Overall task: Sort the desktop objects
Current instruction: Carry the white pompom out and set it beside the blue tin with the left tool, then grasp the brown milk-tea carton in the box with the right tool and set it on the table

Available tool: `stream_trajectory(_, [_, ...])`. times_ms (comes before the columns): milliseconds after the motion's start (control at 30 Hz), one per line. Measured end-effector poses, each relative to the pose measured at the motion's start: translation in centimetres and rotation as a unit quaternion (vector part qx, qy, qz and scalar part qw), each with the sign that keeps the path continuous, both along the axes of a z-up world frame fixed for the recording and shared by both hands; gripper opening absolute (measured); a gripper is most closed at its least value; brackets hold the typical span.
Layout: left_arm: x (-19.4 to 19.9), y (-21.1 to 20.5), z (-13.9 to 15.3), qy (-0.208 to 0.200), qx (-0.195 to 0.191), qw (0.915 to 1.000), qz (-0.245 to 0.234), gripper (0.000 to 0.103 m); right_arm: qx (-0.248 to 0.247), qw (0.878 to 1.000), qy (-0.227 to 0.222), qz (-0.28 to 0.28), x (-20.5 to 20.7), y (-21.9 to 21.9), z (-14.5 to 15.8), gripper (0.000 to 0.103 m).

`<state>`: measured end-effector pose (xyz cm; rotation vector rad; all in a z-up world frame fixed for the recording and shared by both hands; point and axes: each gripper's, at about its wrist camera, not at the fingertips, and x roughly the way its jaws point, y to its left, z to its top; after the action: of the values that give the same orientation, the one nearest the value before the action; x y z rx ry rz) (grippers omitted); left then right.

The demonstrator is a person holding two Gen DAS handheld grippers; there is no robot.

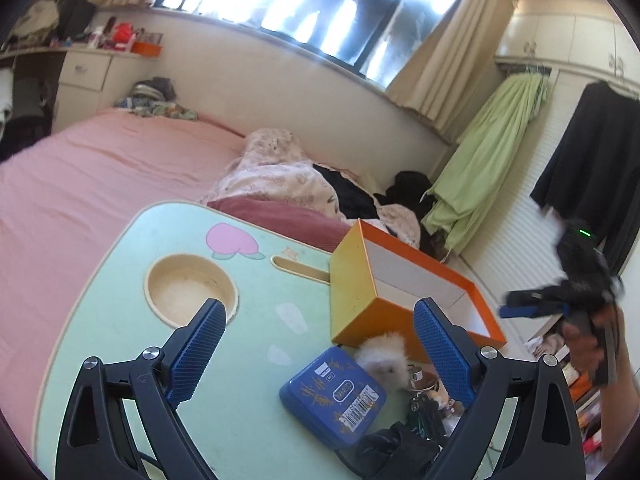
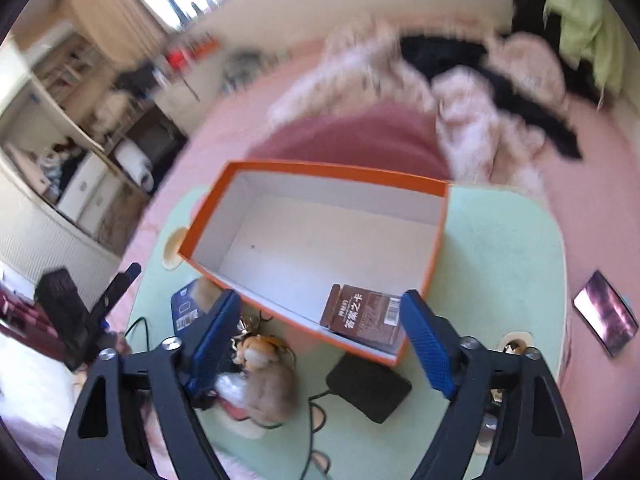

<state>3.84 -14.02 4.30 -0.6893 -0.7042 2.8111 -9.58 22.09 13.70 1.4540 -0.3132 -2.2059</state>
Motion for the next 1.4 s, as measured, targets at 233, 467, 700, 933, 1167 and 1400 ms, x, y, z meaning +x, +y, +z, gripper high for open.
stream_trajectory(233, [0.7, -1.6, -1.2, 0.005, 0.046, 0.9989, 0.003, 0.095, 0.176, 0.965, -0.185, 0.052, -6.6, -4.3, -3.3, 0.070])
stream_trajectory(467, [0.6, -2.3, -1.7, 0.005, 0.077, 0.9970, -0.003, 0.095, 0.299, 0.920, -0.243, 0.073, -7.9, -7.5, -5.8, 0.070])
stream_trajectory(700, [0.6, -2.7, -1.8, 0.010, 0.098, 0.9951, -0.009, 0.096, 0.340, 0.898, -0.275, 0.051, -8.2, -7.3, -8.7, 0.066])
stream_trajectory(933, [0.7, -2.7, -2.0, 0.007, 0.099, 0.9951, -0.007, 0.097, 0.305, 0.921, -0.237, 0.048, -6.9, -6.5, -7.3, 0.057])
stream_trajectory(1167, [0.8, -2.3, -1.8, 0.004, 0.087, 0.9962, -0.009, 0.097, 0.185, 0.978, -0.084, 0.054, -3.9, -6.4, 2.9, 0.057])
stream_trajectory(1400, [1.9, -1.5, -0.7, 0.021, 0.087, 0.9957, -0.024, 0.097, 0.133, 0.985, -0.077, 0.073, 2.8, -6.7, 1.6, 0.059])
